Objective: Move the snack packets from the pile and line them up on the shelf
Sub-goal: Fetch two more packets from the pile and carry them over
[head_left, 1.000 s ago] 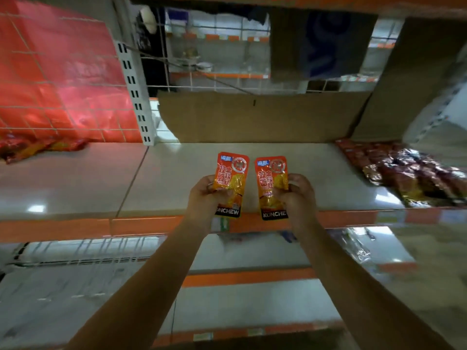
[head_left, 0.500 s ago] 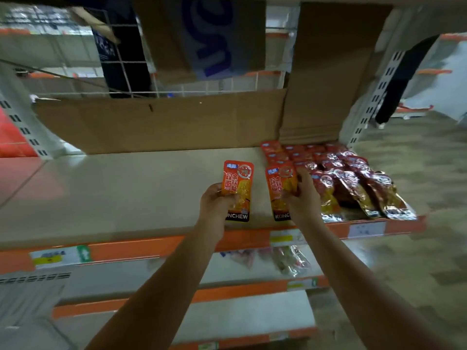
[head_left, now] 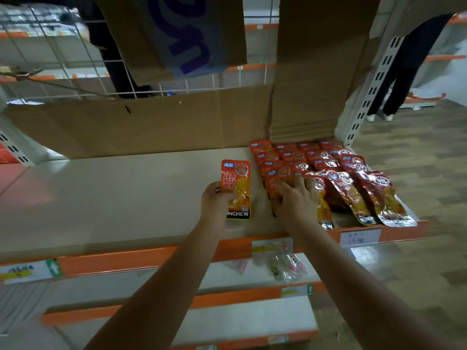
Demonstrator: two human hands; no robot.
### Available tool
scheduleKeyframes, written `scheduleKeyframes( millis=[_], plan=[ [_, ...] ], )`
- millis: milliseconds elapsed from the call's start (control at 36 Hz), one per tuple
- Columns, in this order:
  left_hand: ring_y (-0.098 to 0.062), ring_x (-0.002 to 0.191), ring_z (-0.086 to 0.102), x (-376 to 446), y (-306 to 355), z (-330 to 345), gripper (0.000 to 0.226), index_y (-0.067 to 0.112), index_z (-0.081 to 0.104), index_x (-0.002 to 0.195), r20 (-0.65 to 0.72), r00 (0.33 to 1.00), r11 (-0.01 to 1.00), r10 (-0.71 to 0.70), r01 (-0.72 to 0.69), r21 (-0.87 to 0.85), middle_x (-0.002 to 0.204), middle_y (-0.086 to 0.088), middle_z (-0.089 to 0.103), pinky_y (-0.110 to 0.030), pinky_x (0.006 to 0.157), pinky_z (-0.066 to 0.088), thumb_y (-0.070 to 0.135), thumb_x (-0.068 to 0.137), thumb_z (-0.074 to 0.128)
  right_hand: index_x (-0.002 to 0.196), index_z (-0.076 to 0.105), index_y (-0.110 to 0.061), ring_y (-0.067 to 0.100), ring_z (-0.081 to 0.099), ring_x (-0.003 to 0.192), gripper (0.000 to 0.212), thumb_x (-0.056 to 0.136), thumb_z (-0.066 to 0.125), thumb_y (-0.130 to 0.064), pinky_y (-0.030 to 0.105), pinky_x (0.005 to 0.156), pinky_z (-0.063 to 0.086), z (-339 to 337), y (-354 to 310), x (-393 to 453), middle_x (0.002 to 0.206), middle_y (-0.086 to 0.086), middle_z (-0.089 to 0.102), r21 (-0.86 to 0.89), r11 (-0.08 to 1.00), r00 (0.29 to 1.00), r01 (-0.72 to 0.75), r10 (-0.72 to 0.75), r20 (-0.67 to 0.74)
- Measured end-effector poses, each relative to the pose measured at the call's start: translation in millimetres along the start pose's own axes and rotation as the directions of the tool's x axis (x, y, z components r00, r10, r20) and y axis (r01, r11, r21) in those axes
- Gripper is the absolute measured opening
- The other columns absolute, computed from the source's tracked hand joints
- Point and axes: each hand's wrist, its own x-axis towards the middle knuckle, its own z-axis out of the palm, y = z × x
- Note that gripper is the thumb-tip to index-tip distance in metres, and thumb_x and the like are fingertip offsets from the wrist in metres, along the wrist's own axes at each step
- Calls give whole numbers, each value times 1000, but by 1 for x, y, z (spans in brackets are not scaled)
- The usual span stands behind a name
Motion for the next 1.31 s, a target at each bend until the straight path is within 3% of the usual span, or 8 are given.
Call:
scheduleKeyframes(
  millis=[111,250,583,667,750,833,972,1306],
  plan=[
    [-32,97,63,0,0,2,28,10,56,105,6,1000,999,-9,9,36,104,-14,64,-42,87,51,-4,81,59,135,45,-31,34,18,131,45,90,49,-32,40,105,19,1,1,0,144,8,29,-3,1000,999,17,-17,29],
    [-32,99,63,-1,-1,3,26,13,55,103,4,1000,998,-22,21,51,103,-11,63,-46,92,49,-3,83,59,137,41,-31,35,11,135,46,92,48,-34,43,109,15,2,1,1,152,9,16,-8,1000,998,17,-16,65],
    [-18,92,61,-12,-9,35,37,10,49,123,59,998,990,23,-32,141,103,-4,62,-31,77,50,3,86,53,126,58,-20,32,24,129,40,86,54,-14,38,100,21,-10,21,-1,140,7,40,130,990,991,49,-33,-126],
    [-3,78,51,-19,-14,50,41,16,42,129,89,992,977,90,-105,185,102,1,57,-20,60,38,5,90,49,122,61,-17,33,26,129,39,84,60,-16,39,100,23,-11,29,-2,139,8,42,135,990,988,42,-21,-151],
    [-4,78,50,-25,-18,62,44,18,36,134,135,982,946,128,-162,282,108,1,54,-15,58,33,7,93,47,119,63,-17,33,28,128,34,85,63,-20,39,101,23,-10,38,-4,137,9,45,143,989,988,33,-11,-152],
    [-13,95,51,-26,-20,69,48,17,31,137,173,970,895,169,-224,386,123,-5,54,-13,63,37,5,94,48,115,66,-12,37,33,126,33,82,64,-12,43,100,25,-8,46,-5,133,13,50,169,985,982,34,-2,-187],
    [-27,116,54,-26,-23,74,64,15,17,146,248,949,761,195,-306,572,133,-9,51,-35,93,46,12,93,54,98,72,-7,48,49,104,29,70,65,-11,51,84,39,-1,55,-9,111,19,63,230,970,961,80,-14,-277],
    [-28,102,60,-26,-21,67,56,12,29,137,359,902,245,241,-414,876,115,-8,61,-34,79,46,37,93,51,95,71,-6,47,47,110,24,71,70,-6,54,90,37,5,57,-10,109,17,63,251,961,945,114,-27,-325]
  ],
)
